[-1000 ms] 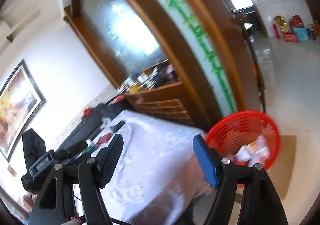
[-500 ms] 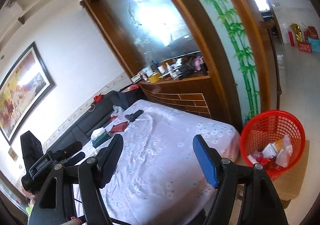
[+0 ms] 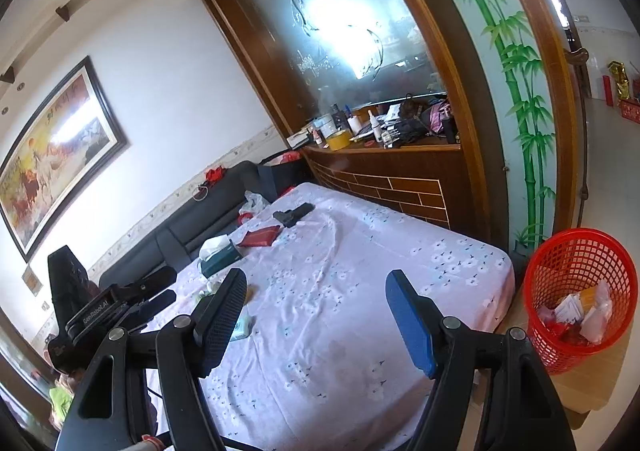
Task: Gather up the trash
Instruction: 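Move both tools back over the bed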
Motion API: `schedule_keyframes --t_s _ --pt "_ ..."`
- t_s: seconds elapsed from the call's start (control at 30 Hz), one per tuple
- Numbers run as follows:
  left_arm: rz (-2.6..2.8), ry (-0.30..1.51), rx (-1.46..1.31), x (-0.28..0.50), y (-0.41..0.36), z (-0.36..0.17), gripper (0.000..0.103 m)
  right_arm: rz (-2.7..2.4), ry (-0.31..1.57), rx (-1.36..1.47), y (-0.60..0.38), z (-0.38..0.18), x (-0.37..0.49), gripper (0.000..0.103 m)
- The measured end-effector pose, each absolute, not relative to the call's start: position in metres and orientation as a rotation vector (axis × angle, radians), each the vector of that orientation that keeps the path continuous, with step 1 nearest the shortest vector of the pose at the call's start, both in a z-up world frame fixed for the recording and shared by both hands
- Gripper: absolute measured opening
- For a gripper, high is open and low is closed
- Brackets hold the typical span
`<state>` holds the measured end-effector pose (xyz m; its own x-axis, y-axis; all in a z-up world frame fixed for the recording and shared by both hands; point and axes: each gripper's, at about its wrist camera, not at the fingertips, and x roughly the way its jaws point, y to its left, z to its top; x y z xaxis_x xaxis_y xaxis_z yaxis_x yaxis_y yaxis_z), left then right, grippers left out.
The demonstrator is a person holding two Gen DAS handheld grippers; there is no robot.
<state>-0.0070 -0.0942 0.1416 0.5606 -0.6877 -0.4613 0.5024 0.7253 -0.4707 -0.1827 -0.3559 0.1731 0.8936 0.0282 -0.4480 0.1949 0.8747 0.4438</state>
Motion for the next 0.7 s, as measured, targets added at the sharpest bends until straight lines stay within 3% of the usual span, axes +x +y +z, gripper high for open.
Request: schedule_keyframes --t_s 0.37,0.7 --pt "-0.710 0.689 -0.292 0.001 -0.099 0.136 0.082 -0.085 0.474 0.513 -0.358 0.171 -0.172 0.076" --pt "-0.579 0.706 -0.314 0.005 -0.051 0.121 0.082 0.006 0.478 0.515 -0.343 0.160 -0.143 0.076"
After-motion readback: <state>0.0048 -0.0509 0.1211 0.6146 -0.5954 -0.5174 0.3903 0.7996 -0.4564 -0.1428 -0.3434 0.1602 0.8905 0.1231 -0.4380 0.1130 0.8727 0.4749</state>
